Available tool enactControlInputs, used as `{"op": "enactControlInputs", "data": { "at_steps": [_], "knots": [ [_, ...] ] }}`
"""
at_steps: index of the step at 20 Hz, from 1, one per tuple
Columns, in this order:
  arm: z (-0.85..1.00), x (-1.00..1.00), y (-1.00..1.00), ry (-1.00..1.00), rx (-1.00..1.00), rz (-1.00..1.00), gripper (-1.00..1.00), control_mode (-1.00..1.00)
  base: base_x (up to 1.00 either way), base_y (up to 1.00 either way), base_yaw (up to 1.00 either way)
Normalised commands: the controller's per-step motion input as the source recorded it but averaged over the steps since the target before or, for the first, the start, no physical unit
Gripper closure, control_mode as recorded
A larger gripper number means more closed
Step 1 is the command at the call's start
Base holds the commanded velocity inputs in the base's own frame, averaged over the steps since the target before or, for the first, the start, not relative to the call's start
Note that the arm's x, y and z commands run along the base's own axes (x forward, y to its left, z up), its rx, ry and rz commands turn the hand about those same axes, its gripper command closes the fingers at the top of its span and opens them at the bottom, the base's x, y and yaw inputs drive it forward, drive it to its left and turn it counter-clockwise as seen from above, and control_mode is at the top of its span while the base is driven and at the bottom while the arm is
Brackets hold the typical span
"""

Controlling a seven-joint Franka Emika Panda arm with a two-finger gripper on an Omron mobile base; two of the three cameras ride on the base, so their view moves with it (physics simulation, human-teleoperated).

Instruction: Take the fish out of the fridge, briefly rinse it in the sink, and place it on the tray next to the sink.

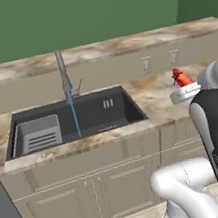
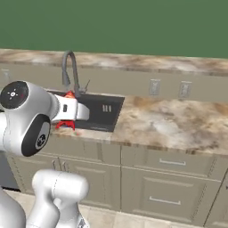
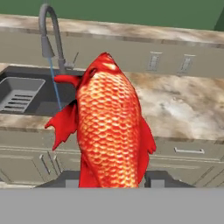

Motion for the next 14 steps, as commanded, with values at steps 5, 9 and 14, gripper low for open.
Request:
{"op": "enactControlInputs", "data": {
  "at_steps": [5,9,14],
  "knots": [
    [0.0,0.0,0.0,0.0,0.0,0.0,1.0,1.0,0.74,0.0,0.0],
    [0.0,0.0,0.0,0.0,0.0,0.0,1.0,1.0,0.1,0.12,0.08],
    [0.0,0.0,0.0,0.0,0.0,0.0,1.0,1.0,0.13,0.4,0.09]
  ]
}}
